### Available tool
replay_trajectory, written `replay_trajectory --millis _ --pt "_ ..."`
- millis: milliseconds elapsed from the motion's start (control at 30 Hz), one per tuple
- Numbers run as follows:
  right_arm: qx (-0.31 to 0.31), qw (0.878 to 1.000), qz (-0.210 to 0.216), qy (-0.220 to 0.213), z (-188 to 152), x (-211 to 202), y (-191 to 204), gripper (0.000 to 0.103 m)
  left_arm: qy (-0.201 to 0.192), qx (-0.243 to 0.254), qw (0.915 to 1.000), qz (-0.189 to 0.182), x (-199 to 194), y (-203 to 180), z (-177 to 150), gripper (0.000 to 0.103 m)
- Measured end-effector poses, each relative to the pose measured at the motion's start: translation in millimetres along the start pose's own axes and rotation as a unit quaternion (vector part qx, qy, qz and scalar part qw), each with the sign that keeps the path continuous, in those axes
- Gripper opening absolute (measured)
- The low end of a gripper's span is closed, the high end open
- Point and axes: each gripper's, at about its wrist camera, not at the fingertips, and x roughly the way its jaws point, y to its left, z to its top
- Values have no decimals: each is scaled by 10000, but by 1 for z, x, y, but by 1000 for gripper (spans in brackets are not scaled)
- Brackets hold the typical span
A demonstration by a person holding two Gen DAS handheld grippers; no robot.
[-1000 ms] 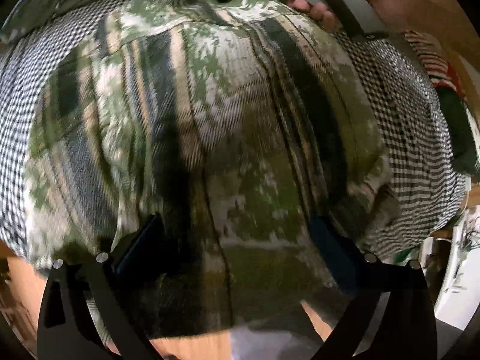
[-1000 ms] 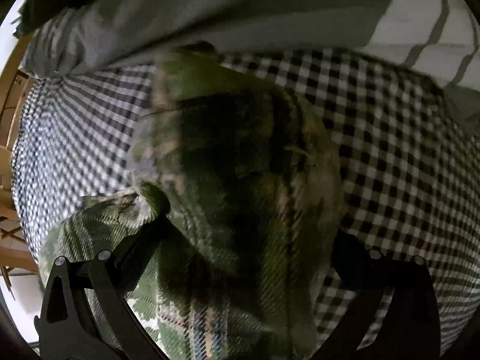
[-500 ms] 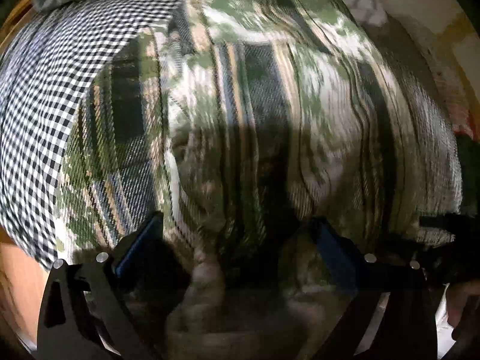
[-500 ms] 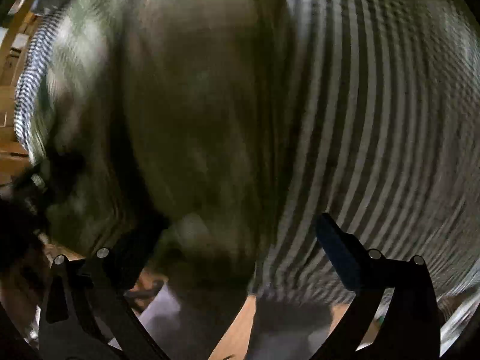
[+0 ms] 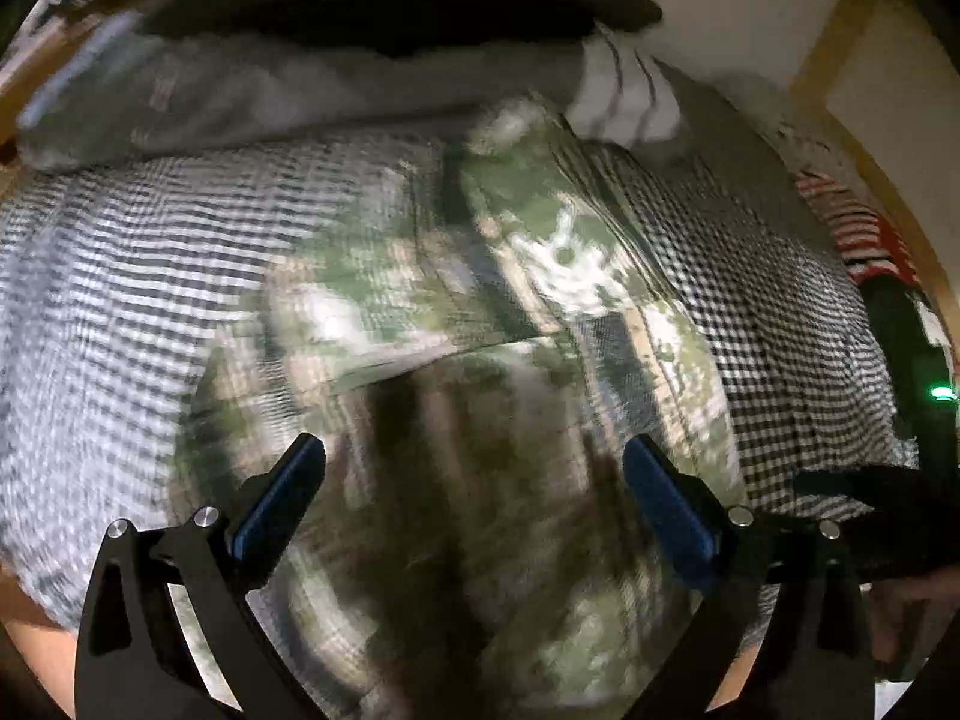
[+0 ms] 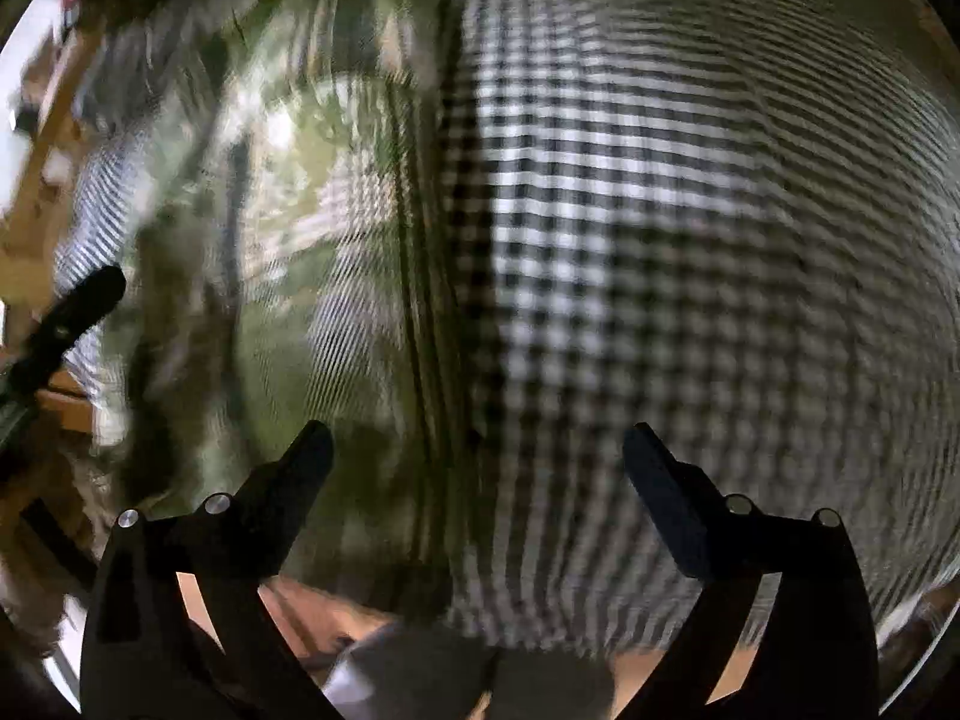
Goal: Fold large clothes
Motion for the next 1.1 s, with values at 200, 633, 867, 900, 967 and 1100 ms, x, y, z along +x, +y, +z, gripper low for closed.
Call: replay_trajectory --millis 200,633,867,900,967,1100 --pt "499 9985 -76 229 -37 10 -21 96 698 641 9937 598 53 -5 -10 98" --pt "-106 9972 154 -728 -4 -29 45 96 991 -439 9886 1049 11 67 -34 98" --pt "-760 9937 -828 -44 18 29 55 101 1008 -914 9896 461 30 82 -53 99" --pt "-738 9938 -827 -63 19 33 54 101 1000 -911 9900 389 31 85 -60 99" --pt "-635 9948 -790 11 20 29 52 101 1079 -898 9894 371 25 85 -65 99" --pt "-351 9978 -506 -233 20 -19 46 100 765 -981 9918 282 -13 99 -27 98"
